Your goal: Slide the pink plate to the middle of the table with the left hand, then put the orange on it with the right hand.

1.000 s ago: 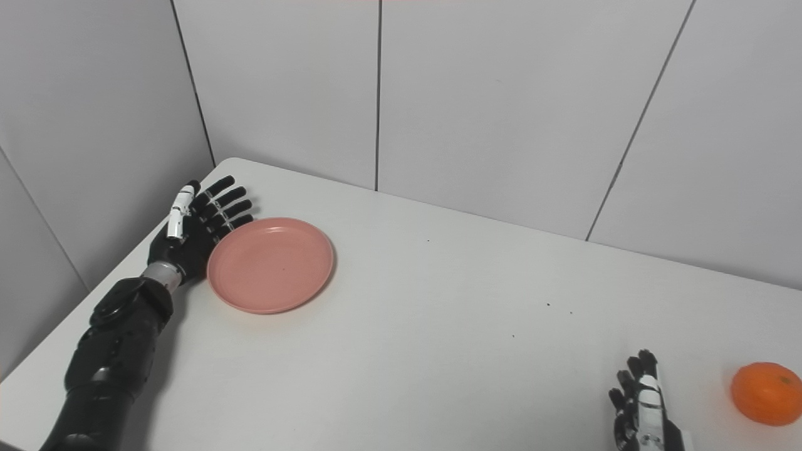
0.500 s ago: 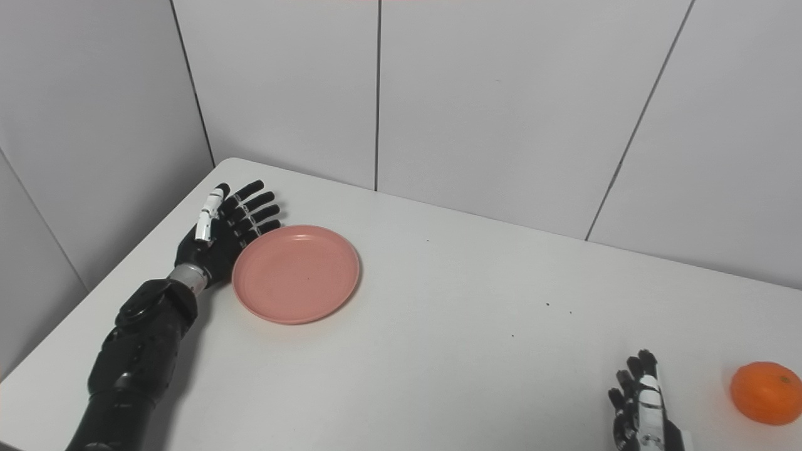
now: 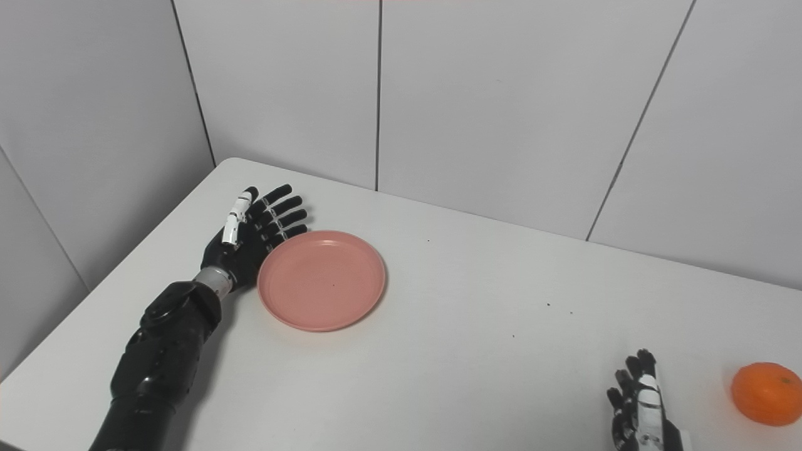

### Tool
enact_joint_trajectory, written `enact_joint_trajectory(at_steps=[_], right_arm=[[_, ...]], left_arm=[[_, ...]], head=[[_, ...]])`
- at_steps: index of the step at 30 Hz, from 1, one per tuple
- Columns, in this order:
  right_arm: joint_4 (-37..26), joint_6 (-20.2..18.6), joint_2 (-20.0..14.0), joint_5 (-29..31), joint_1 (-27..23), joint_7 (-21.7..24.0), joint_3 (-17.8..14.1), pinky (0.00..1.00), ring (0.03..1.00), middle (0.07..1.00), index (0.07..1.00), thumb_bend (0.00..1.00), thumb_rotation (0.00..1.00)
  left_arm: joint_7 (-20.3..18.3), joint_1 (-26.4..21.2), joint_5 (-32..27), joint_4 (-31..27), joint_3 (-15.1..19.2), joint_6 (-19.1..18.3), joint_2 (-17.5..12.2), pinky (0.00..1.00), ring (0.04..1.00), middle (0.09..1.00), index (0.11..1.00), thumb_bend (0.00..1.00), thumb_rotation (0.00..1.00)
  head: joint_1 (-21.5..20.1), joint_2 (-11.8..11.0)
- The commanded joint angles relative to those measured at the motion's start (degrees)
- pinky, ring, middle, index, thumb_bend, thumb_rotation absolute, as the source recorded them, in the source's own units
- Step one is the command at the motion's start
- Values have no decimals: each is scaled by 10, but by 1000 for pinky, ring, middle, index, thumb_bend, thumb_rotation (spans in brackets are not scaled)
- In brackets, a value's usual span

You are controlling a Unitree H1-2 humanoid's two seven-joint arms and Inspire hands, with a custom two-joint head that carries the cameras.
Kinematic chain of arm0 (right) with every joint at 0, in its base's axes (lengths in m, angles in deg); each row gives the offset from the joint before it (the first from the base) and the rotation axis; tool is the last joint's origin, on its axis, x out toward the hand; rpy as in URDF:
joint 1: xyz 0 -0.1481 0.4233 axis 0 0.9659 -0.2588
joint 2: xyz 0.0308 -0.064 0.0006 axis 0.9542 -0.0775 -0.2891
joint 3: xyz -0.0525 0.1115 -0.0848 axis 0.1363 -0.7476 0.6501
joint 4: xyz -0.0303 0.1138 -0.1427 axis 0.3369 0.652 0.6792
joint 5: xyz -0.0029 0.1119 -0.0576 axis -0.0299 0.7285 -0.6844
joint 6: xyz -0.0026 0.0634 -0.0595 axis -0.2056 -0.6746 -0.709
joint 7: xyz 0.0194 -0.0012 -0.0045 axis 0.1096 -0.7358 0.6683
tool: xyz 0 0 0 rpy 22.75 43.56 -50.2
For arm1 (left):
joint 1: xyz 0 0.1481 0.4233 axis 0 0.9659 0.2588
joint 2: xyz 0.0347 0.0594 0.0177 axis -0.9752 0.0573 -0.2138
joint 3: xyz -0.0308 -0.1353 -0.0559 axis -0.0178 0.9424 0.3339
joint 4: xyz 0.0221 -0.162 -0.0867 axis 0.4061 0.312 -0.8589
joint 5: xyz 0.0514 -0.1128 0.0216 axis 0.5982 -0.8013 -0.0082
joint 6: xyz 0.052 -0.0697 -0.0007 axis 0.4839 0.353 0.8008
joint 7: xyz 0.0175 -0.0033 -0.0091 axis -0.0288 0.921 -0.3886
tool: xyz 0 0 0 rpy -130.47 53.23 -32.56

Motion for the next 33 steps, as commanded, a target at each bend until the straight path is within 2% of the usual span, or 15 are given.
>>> enact_joint_trajectory(at_steps=[1,12,18,33], right_arm=[[-18,15,-2,-1,-9,8,0,1000,1000,1000,1000,123,1000],[-15,21,0,-10,-9,7,1,1000,1000,1000,1000,140,1000],[-20,11,4,-10,-9,0,-3,1000,999,1000,1000,137,1000],[-16,17,9,-10,-10,3,-2,1000,998,1000,1000,151,1000]], left_arm=[[3,-8,6,-12,-7,-17,5,726,767,777,768,307,1000],[9,-6,1,-18,-14,-27,22,702,752,766,765,303,1000],[3,-4,0,-19,-18,-27,33,712,758,769,765,296,1000],[11,2,16,-40,-39,-34,54,719,762,775,771,303,1000]], head=[[-1,0],[-7,5],[-10,8],[-21,15]])
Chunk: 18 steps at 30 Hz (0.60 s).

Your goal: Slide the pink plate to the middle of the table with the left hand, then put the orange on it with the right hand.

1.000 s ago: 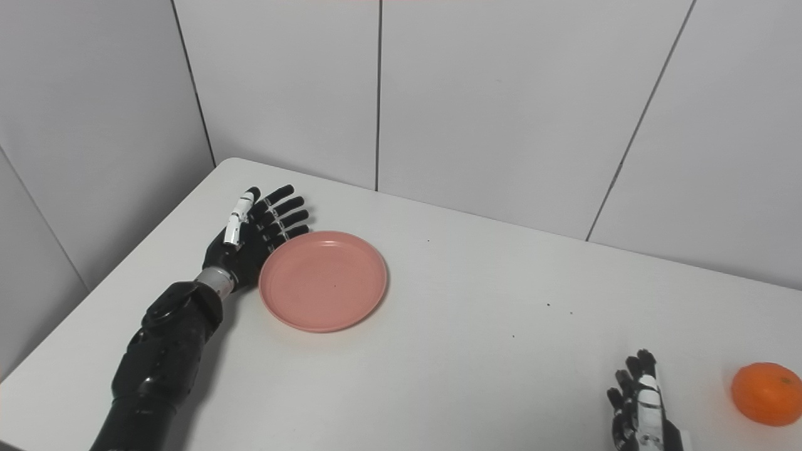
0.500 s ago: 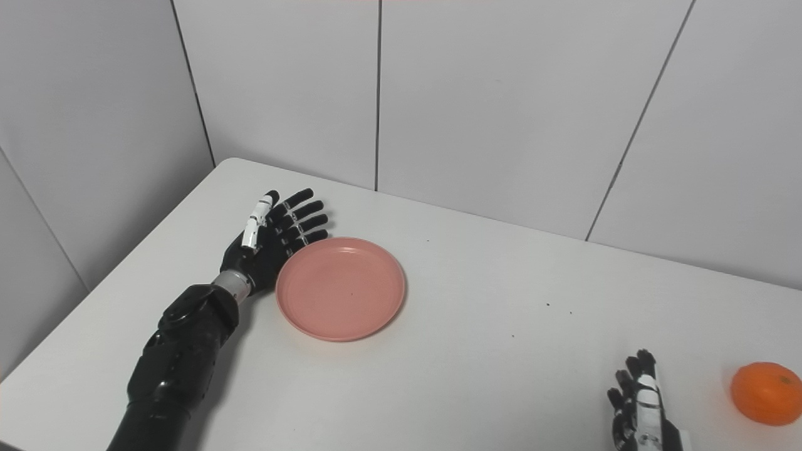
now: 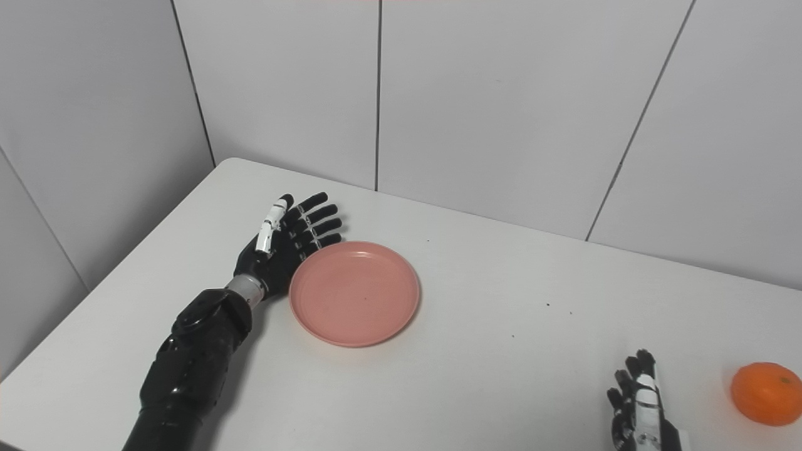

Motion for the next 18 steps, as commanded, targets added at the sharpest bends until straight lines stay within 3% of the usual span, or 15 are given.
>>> enact_joint_trajectory(at_steps=[1,18], right_arm=[[-15,19,2,3,-10,4,-3,1000,999,1000,1000,152,1000],[0,33,7,-4,-10,6,-2,999,990,996,999,188,1000]], left_arm=[[1,-1,2,-6,-7,-22,7,724,766,779,775,305,1000],[-7,9,0,-21,-23,-31,23,725,769,779,771,301,1000]], head=[[-3,1],[-26,17]])
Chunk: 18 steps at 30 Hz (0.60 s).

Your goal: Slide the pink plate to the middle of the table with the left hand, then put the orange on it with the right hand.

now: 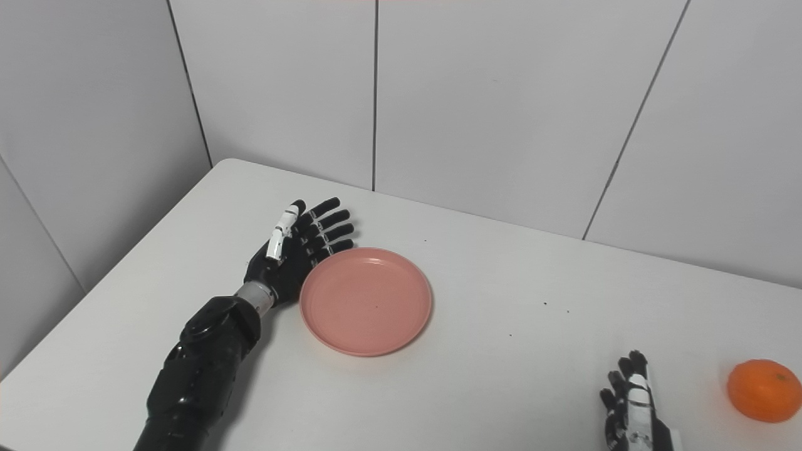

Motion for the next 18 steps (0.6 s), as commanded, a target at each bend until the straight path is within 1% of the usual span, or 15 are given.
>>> enact_joint_trajectory(at_steps=[1,4,8,12,18], right_arm=[[-10,31,4,-1,-10,4,-1,997,989,996,999,189,1000],[-9,35,7,-4,-11,2,-1,993,985,995,999,186,1000],[-11,30,11,-4,-12,0,-3,994,980,986,990,200,1000],[-12,31,10,-4,-12,3,-2,1000,989,993,994,202,1000],[-16,29,8,-9,-12,4,0,1000,990,994,996,206,1000]], left_arm=[[4,-1,2,-7,-8,-27,8,722,767,777,770,300,1000],[4,1,4,-16,-12,-32,14,721,767,778,770,297,1000],[6,6,8,-30,-19,-33,21,719,760,768,758,299,1000],[10,13,8,-50,-28,-41,29,721,769,778,765,303,1000],[16,19,19,-65,-43,-48,50,727,770,782,769,300,1000]], head=[[-3,1],[-5,3],[-5,3],[-7,5],[-14,11]])
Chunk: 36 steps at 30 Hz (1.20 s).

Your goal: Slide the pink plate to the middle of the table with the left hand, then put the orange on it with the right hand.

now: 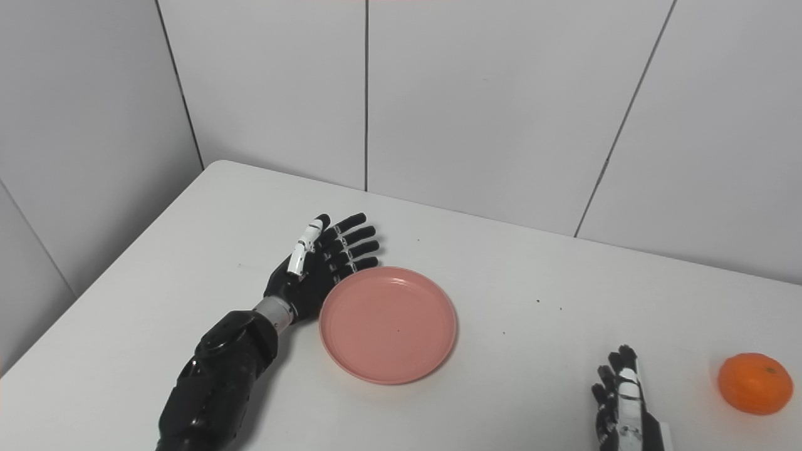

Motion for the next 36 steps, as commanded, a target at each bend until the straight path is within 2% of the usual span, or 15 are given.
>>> enact_joint_trajectory(at_steps=[1,21,36], right_arm=[[-17,29,-1,-3,-11,5,0,999,990,994,997,204,1000],[-26,18,10,-20,-14,-2,4,981,975,983,984,231,1000],[-32,7,19,-30,-13,-9,10,965,970,977,977,255,1000]], left_arm=[[7,-2,7,-9,-7,-13,10,723,765,778,767,298,1000],[20,19,23,-59,-40,-32,46,735,776,789,786,312,1000],[18,29,35,-75,-69,-27,73,725,765,776,774,325,1000]], head=[[0,2],[-25,19],[-55,31]])
